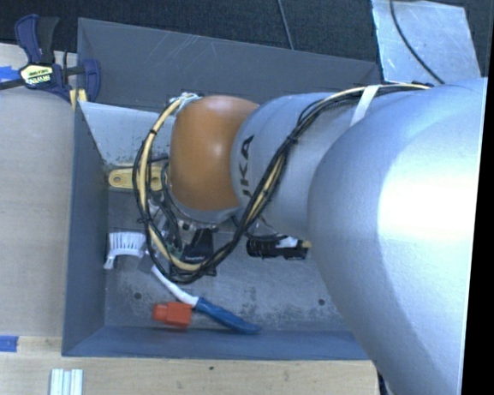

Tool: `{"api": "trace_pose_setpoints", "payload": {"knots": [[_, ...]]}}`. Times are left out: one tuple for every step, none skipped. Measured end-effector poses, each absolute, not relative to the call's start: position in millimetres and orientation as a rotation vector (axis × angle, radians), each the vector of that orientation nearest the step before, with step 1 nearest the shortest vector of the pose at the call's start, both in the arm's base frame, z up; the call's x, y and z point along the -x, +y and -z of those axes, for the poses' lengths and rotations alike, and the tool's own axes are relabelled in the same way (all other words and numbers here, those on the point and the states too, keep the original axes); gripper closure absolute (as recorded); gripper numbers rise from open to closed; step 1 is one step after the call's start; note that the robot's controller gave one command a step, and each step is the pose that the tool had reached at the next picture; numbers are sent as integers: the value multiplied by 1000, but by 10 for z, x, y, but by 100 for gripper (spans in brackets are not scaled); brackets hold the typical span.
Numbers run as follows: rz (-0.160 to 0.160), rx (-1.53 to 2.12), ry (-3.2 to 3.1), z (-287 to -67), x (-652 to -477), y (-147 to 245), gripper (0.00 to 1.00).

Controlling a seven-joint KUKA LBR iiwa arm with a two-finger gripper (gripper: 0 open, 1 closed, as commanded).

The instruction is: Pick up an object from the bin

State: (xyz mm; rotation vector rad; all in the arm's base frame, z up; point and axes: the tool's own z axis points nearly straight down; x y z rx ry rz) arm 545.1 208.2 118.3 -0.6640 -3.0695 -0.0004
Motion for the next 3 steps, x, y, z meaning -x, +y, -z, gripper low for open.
{"api": "trace_pose_setpoints", "payload": {"knots": [[7, 636, -3084, -715, -5554, 2097, 0], [9, 1084, -2952, -716, -5353, 2208, 100], [9, 1084, -2952, -719, -5353, 2208, 100]]}}
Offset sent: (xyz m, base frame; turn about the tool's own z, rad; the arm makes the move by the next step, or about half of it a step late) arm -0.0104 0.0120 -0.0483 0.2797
